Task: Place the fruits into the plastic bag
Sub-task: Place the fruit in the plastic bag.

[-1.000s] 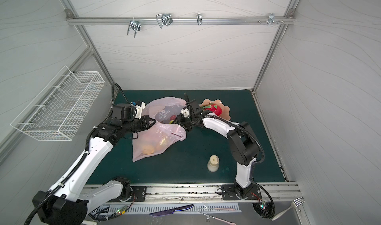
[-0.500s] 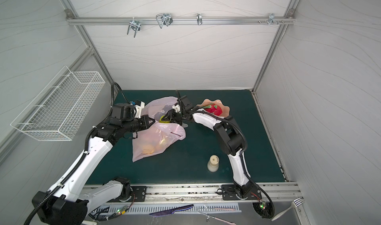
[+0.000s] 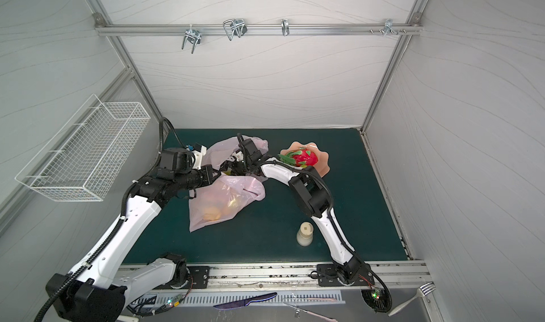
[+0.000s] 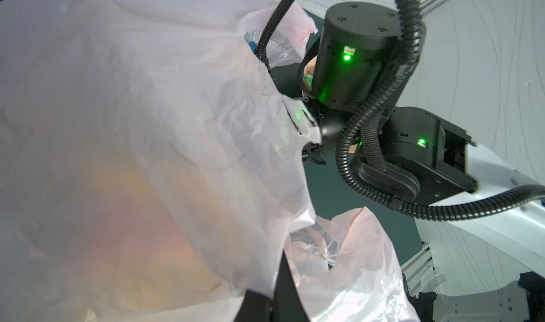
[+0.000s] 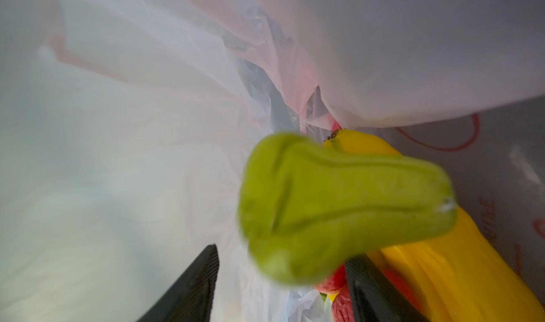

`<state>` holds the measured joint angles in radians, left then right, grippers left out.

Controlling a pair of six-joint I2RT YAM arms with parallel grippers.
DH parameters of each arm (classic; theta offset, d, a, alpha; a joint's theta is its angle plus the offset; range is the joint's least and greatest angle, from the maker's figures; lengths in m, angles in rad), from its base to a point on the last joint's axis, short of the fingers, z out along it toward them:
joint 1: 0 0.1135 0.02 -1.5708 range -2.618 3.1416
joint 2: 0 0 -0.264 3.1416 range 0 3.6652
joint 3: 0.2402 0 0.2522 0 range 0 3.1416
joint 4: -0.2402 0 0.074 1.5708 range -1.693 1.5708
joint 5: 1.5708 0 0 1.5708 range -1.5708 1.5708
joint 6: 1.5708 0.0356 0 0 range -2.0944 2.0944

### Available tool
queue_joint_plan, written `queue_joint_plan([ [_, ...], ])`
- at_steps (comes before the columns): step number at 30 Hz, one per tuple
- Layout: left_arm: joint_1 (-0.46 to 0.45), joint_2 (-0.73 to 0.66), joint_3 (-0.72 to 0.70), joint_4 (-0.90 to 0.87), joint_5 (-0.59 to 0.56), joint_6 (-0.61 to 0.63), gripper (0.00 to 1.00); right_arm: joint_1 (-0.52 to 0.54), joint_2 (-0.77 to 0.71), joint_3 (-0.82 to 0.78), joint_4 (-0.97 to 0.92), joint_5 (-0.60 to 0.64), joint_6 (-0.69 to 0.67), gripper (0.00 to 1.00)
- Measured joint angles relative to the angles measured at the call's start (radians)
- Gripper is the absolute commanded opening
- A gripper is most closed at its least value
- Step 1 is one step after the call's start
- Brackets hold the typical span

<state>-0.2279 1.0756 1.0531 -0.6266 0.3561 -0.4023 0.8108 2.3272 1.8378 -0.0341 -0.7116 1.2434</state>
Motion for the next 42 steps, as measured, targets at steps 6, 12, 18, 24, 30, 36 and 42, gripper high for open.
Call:
queue_joint_plan([
  [6, 0.000, -0.005, 0.000, -0.005, -0.010, 0.007, 0.00, 0.021, 0.013, 0.029, 0.022, -0.057, 0.006, 0.99],
  [12, 0.000, -0.009, 0.000, -0.009, -0.019, 0.007, 0.00, 0.023, 0.009, -0.014, 0.057, -0.108, 0.005, 0.99],
  [18, 0.000, -0.010, 0.000, -0.012, -0.028, 0.007, 0.00, 0.013, -0.036, -0.110, 0.051, -0.125, -0.010, 0.99],
  [24, 0.000, -0.016, 0.000, -0.012, -0.029, 0.006, 0.00, -0.001, -0.134, -0.185, 0.035, -0.124, -0.048, 0.99],
  [30, 0.000, -0.017, 0.000, -0.012, -0.030, 0.005, 0.00, -0.020, -0.233, -0.241, 0.002, -0.122, -0.093, 0.99],
  [36, 0.000, -0.019, 0.000, -0.011, -0.026, -0.007, 0.00, -0.049, -0.310, -0.269, -0.116, -0.093, -0.177, 0.99],
  [42, 0.000, -0.021, -0.001, 0.004, -0.019, -0.021, 0.00, -0.087, -0.414, -0.305, -0.309, -0.010, -0.291, 0.99],
])
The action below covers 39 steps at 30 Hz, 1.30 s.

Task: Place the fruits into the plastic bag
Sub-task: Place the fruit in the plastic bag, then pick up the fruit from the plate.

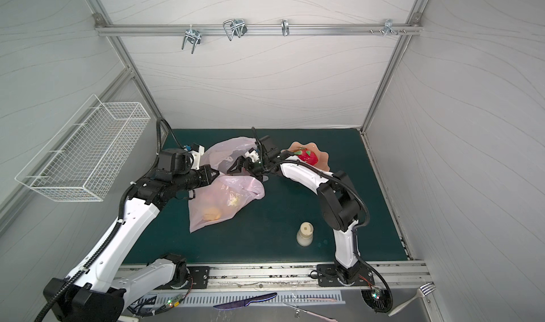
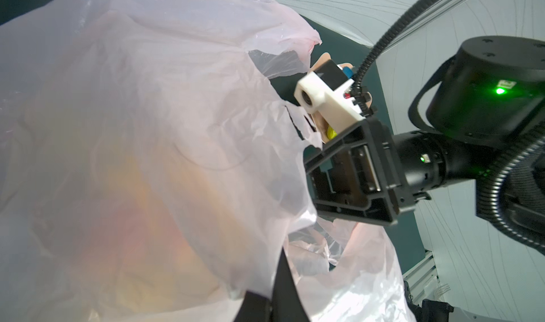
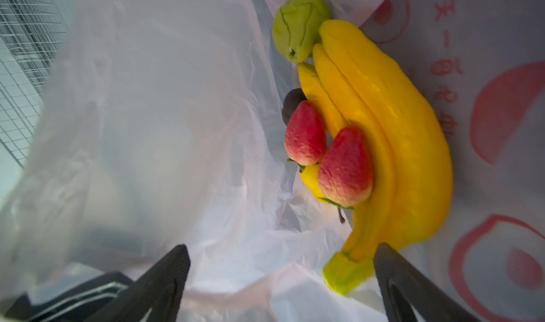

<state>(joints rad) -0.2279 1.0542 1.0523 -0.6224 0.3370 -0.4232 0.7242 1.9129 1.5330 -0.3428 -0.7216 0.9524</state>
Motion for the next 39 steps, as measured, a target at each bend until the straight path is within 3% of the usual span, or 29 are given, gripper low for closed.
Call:
queue_joint_plan([
  [9, 0.000, -0.021, -0.008, 0.010, 0.016, -0.003, 0.00, -0.109, -0.175, -0.025, -0.342, 0.248, -0.218, 0.99],
  [17, 0.000, -0.031, -0.017, 0.011, 0.022, -0.007, 0.00, -0.242, -0.277, -0.027, -0.580, 0.592, -0.397, 0.99],
  [22, 0.000, -0.032, -0.017, 0.012, 0.023, -0.007, 0.00, -0.259, -0.293, -0.027, -0.646, 0.772, -0.472, 0.99],
  [29, 0.000, -0.032, -0.017, 0.011, 0.025, -0.007, 0.00, -0.308, -0.267, -0.027, -0.631, 0.883, -0.517, 0.97],
  [39, 0.000, -0.033, -0.017, 0.010, 0.027, -0.007, 0.00, -0.340, -0.045, 0.001, -0.553, 0.915, -0.535, 0.91],
])
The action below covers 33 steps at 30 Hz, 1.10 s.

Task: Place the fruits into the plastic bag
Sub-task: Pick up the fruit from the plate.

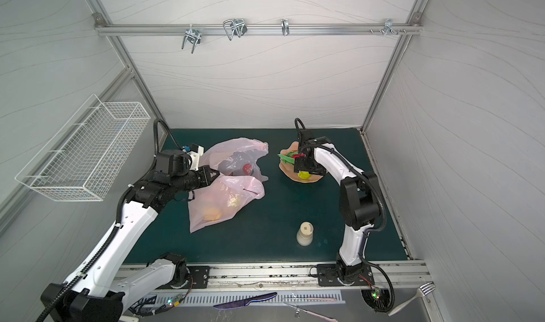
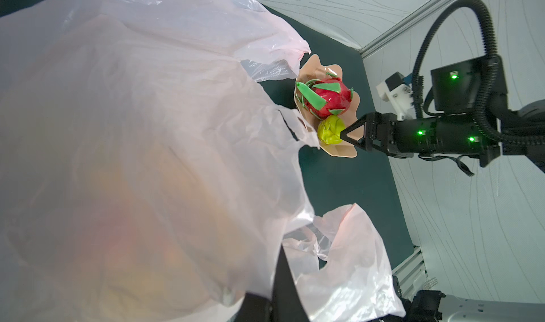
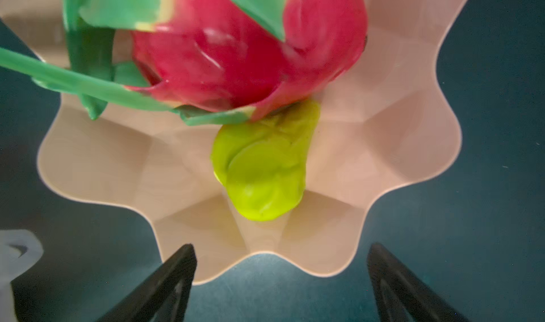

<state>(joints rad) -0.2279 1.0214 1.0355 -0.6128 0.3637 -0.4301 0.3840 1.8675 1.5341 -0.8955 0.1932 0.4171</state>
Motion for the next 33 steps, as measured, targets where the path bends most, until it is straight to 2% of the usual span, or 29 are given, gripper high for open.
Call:
queue_joint_plan([
  [12, 0.000, -0.021, 0.000, -0.010, 0.003, 0.000, 0.00, -0.006, 0.098, 0.018, 0.087, 0.013, -0.014, 0.79],
  [16, 0.000, -0.021, 0.000, -0.011, 0.006, 0.000, 0.00, -0.006, 0.119, 0.018, 0.111, 0.019, -0.026, 0.79],
  [28, 0.000, -0.021, 0.000, -0.011, 0.010, 0.000, 0.00, -0.006, 0.127, 0.013, 0.151, 0.028, -0.058, 0.62],
  [33, 0.000, -0.020, 0.000, -0.011, 0.010, 0.000, 0.00, -0.006, 0.118, -0.010, 0.180, 0.031, -0.072, 0.51],
])
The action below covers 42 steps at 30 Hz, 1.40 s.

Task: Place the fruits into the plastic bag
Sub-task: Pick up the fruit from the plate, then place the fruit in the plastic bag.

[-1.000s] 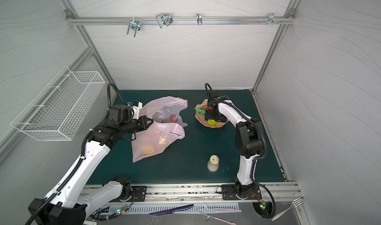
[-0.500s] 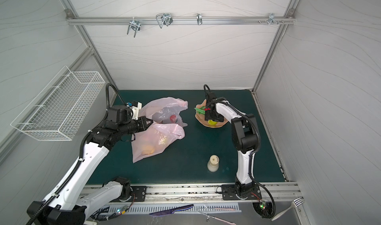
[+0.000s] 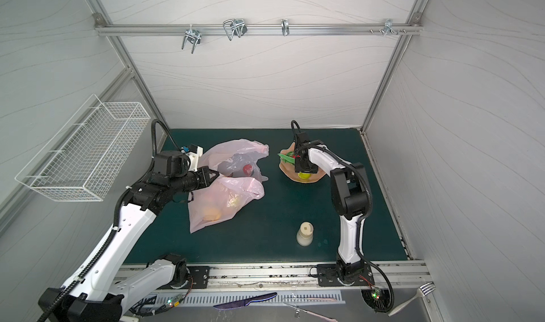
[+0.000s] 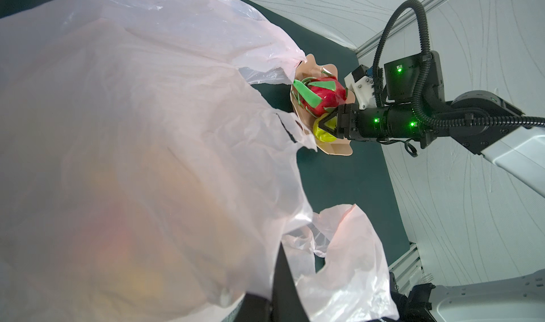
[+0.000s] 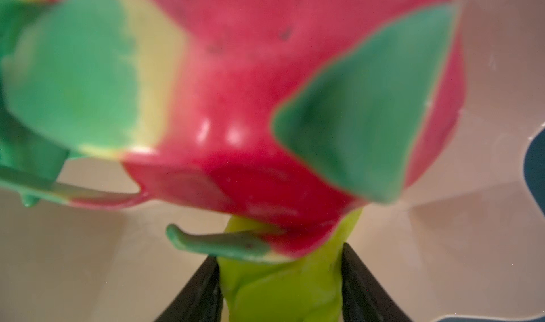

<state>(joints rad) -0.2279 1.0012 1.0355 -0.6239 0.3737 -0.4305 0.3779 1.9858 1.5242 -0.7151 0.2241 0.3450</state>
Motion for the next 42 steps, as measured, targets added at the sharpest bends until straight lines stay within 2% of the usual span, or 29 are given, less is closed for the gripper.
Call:
queue_joint_plan([
  [10, 0.000, 0.002, 0.000, 0.000, 0.000, 0.000, 0.00, 0.000, -0.085, -0.065, 0.011, 0.004, -0.001, 0.46],
  [24, 0.000, 0.018, 0.000, 0.002, 0.002, 0.000, 0.00, -0.005, -0.374, -0.071, -0.030, -0.055, 0.033, 0.43],
  [32, 0.000, 0.024, 0.000, 0.005, 0.008, 0.000, 0.00, -0.025, -0.397, -0.071, -0.039, -0.100, 0.043, 0.43],
  [38, 0.000, 0.024, 0.000, 0.005, 0.009, 0.000, 0.00, -0.026, -0.397, -0.071, -0.021, -0.195, 0.063, 0.44],
  [42, 0.000, 0.024, 0.000, 0.005, 0.009, 0.000, 0.00, -0.026, -0.395, -0.077, 0.041, -0.346, 0.121, 0.45],
])
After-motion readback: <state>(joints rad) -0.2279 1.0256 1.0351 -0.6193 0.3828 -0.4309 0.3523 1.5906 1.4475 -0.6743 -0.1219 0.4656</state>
